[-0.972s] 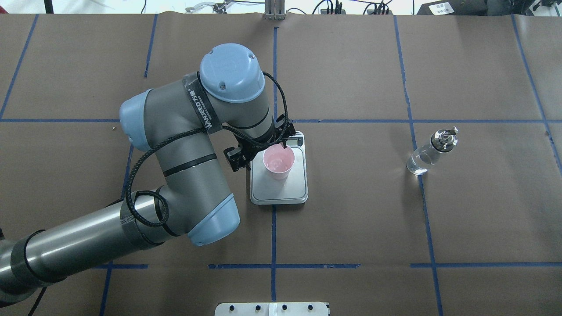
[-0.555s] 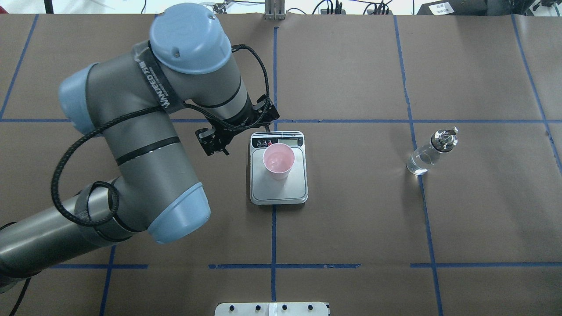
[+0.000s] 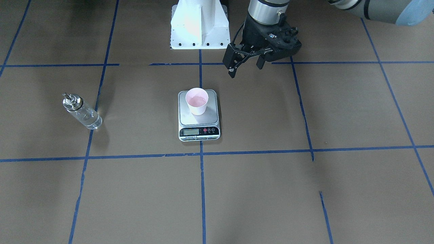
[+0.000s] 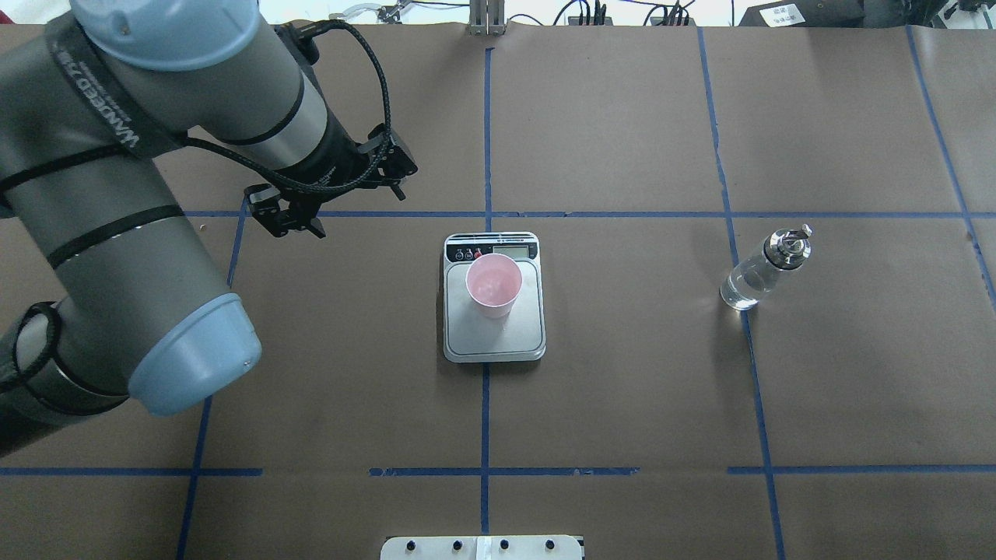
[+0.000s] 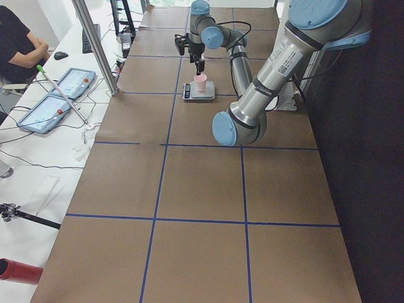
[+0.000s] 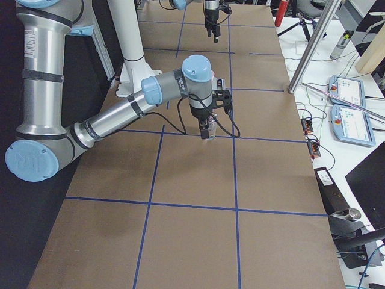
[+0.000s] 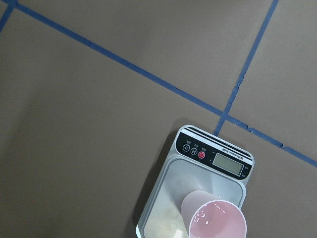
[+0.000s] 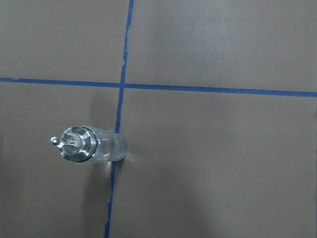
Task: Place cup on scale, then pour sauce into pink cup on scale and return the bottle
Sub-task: 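Release the cup and withdraw the left arm while the right arm reaches toward the bottle, then move the right gripper to the glass sauce bottle and grasp it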
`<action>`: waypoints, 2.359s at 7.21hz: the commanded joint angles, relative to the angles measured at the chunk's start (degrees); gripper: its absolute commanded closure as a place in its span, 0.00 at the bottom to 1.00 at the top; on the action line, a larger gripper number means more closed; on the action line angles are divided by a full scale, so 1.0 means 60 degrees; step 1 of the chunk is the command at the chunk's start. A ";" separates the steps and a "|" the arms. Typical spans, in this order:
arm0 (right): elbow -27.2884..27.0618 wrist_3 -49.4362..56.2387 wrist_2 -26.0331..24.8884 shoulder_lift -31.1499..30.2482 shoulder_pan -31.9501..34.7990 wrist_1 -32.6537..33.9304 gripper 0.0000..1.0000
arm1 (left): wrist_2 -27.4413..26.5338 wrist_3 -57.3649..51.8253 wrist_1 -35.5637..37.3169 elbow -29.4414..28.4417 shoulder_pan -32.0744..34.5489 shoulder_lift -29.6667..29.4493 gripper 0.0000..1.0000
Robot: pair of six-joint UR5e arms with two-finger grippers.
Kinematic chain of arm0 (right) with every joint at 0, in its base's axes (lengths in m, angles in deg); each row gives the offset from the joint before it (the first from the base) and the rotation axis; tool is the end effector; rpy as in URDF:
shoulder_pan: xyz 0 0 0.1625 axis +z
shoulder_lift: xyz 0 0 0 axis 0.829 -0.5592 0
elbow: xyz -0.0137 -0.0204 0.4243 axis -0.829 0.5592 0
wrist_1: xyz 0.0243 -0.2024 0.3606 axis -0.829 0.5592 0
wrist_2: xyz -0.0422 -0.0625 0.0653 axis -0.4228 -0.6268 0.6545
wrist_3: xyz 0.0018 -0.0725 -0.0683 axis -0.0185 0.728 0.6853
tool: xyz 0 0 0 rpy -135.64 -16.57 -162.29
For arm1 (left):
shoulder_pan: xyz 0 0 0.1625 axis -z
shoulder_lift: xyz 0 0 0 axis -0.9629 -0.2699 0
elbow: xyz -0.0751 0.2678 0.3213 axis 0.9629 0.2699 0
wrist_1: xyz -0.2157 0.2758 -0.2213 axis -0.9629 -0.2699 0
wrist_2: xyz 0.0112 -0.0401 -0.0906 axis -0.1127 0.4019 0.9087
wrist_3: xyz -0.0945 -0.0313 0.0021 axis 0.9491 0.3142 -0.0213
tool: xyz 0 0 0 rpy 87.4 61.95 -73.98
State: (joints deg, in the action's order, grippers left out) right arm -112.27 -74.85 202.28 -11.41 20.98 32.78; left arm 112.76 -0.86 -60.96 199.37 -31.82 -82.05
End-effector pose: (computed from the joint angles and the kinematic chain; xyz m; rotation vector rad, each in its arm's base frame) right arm -0.0281 -0.3885 0.3785 0.1528 -0.9101 0.0110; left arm 0.3562 -0.4490 0.1078 -0.0629 0.9249 -0.4335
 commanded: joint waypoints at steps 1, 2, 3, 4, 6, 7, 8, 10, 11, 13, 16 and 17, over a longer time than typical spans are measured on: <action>-0.0887 -0.3203 -0.1118 -0.0348 -0.1965 -0.1205 0.00 | 0.0070 -0.1219 0.0490 0.0746 0.0717 0.0634 0.00; -0.1269 -0.4086 -0.1923 -0.0407 -0.2817 -0.1222 0.00 | 0.0070 -0.1820 0.0726 0.0982 0.1098 0.0912 0.00; -0.1432 -0.5009 -0.2424 -0.0553 -0.3493 -0.1904 0.00 | 0.0084 -0.2653 0.0800 0.1057 0.1639 0.1103 0.00; -0.1405 -0.5989 -0.3270 -0.1526 -0.4341 -0.3665 0.00 | 0.0128 -0.3865 0.0975 0.1130 0.2036 0.1381 0.00; -0.1375 -0.7050 -0.5976 -0.2121 -0.6463 -0.4752 0.00 | 0.0362 -0.6064 0.1065 0.1320 0.2914 0.2242 0.00; -0.1230 -0.7750 -0.7439 -0.2122 -0.7648 -0.4825 0.00 | 0.0363 -0.7481 0.1050 0.1481 0.3266 0.2857 0.00; -0.0968 -0.8134 -0.8527 -0.2122 -0.8486 -0.5087 0.00 | 0.0363 -0.9090 0.1036 0.1482 0.3778 0.3312 0.00; 0.0492 -0.8329 -0.9677 -0.2136 -0.9036 -0.7390 0.00 | 0.0363 -1.2461 0.0919 0.1163 0.4848 0.4236 0.00; 0.1007 -0.8183 -1.0115 -0.2136 -0.9138 -0.7868 0.00 | 0.0348 -1.3839 0.0773 0.1015 0.5258 0.4602 0.00; 0.1100 -0.8095 -1.1170 -0.2107 -0.9417 -0.7873 0.00 | 0.0348 -1.6552 -0.0525 0.0607 0.6209 0.5816 0.00; 0.2442 -0.7306 -1.3075 -0.1612 -0.9901 -0.8892 0.00 | 0.0363 -1.6576 -0.1804 -0.0024 0.6477 0.6261 0.00; 0.2868 -0.7129 -1.3122 -0.1174 -0.9901 -0.9072 0.00 | 0.0348 -1.6577 -0.1864 -0.0055 0.6478 0.6261 0.00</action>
State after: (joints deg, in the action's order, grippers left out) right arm -98.63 -119.23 125.29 -21.09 -38.16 -19.35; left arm 114.91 -100.05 -70.81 199.94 6.65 -44.67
